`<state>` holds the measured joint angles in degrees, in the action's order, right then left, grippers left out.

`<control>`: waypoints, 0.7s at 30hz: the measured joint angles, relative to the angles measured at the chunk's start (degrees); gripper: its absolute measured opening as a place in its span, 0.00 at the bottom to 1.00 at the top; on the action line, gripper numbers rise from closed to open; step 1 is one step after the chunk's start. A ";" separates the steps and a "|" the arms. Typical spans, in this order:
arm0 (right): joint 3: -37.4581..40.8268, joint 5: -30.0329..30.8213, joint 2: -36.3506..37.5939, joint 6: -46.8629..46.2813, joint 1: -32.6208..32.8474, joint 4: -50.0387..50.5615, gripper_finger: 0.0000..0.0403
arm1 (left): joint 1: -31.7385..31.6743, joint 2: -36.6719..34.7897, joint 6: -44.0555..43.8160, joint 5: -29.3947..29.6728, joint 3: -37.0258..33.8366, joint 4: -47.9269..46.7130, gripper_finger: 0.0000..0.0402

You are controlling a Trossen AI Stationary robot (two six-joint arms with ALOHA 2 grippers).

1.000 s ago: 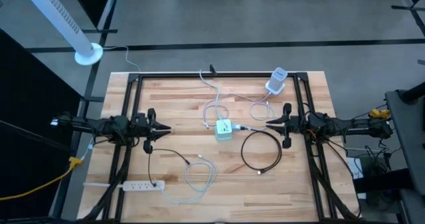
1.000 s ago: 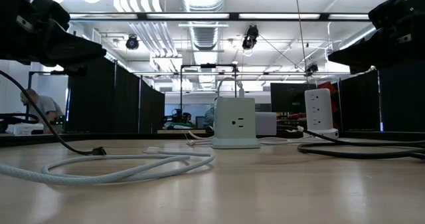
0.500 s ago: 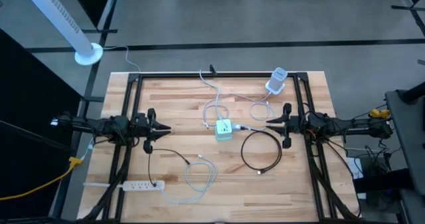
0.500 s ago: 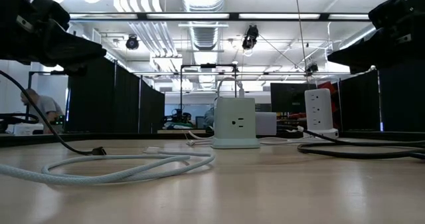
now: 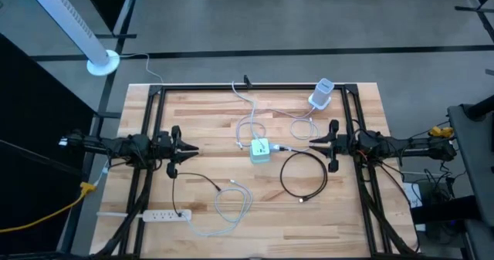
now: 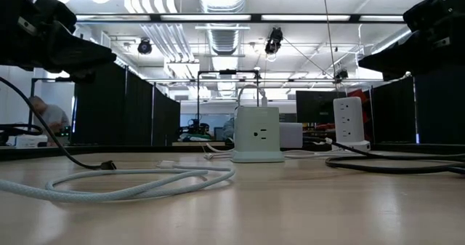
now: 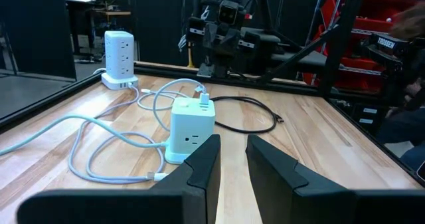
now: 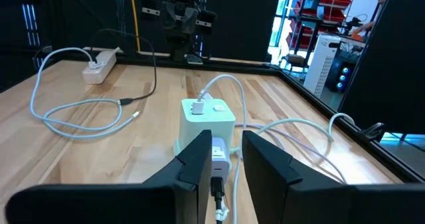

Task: Insert USB
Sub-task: Return to Home Position

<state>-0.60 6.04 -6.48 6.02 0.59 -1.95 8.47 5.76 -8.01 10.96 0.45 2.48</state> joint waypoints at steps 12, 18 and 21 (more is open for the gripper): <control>0.02 0.00 0.00 0.00 -0.02 0.02 0.11 | 0.00 0.00 0.00 0.00 0.00 0.01 0.16; 0.02 -0.01 0.00 0.00 0.00 0.02 0.13 | -0.02 0.00 0.02 0.00 0.00 0.02 0.16; 0.02 0.00 0.00 0.00 -0.02 0.02 0.14 | 0.00 -0.02 0.00 0.02 0.00 0.02 0.16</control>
<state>-0.58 6.04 -6.48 6.02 0.58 -1.93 8.47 5.74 -8.01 10.98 0.45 2.50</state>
